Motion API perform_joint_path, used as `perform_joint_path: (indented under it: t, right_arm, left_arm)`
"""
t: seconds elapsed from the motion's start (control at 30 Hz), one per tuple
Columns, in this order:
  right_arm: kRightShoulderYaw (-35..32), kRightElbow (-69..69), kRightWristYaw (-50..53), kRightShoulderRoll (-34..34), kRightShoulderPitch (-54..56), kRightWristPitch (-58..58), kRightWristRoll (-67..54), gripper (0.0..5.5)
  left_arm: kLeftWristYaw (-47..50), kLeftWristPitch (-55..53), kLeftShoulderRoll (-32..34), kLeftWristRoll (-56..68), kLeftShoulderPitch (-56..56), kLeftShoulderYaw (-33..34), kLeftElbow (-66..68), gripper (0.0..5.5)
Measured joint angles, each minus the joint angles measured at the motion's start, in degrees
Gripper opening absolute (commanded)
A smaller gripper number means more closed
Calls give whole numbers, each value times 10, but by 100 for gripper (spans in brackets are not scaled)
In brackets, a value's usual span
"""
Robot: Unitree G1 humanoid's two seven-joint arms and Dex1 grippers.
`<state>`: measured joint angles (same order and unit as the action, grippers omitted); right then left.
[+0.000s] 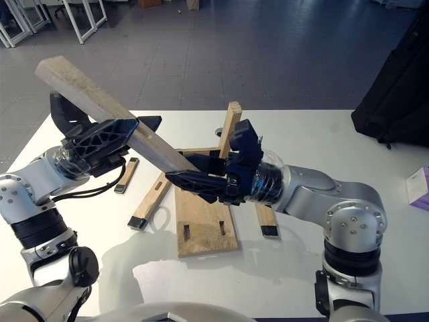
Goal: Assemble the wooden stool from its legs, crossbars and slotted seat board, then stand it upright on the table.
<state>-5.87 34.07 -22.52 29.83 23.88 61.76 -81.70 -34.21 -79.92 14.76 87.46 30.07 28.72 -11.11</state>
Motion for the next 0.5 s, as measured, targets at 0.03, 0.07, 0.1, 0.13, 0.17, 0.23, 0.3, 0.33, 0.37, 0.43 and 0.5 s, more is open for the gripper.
perform_joint_path:
  t: [0.03, 0.07, 0.1, 0.13, 0.17, 0.23, 0.3, 0.33, 0.37, 0.43, 0.5]
  right_arm:
    - [2, -3, 0, 4, 0, -1, -6, 201]
    - [3, -4, 0, 4, 0, -1, -10, 201]
    - [4, -7, 1, 6, 0, -2, -16, 201]
    - [4, -9, 1, 7, 0, -2, -17, 201]
    - [4, -9, 2, 8, 0, -3, -18, 238]
    - [1, -16, 19, 12, 0, -8, -44, 287]
    - [-10, -22, 44, 27, 0, -19, -96, 328]
    - [-26, -24, 53, 42, -1, -29, -130, 345]
    - [-42, -24, 58, 61, -4, -32, -154, 362]
    - [-79, -22, 60, 105, -28, -45, -212, 406]
    - [-111, -8, 55, 144, -67, -47, -224, 430]
  left_arm:
    - [4, 10, 10, 11, -6, -11, 0, 257]
    - [7, 17, 17, 18, -10, -18, -1, 238]
    - [11, 28, 24, 18, -12, -26, -3, 237]
    - [12, 40, 31, 20, -14, -36, -3, 235]
    - [12, 46, 36, 23, -16, -41, -4, 235]
    - [12, 63, 45, 25, -25, -50, -3, 222]
    - [11, 74, 56, 33, -29, -59, -3, 208]
    - [8, 82, 62, 36, -30, -61, -2, 206]
    - [7, 88, 70, 35, -33, -61, -2, 206]
    - [-1, 105, 90, 34, -42, -58, -2, 206]
    - [-3, 123, 109, 33, -55, -45, -5, 206]
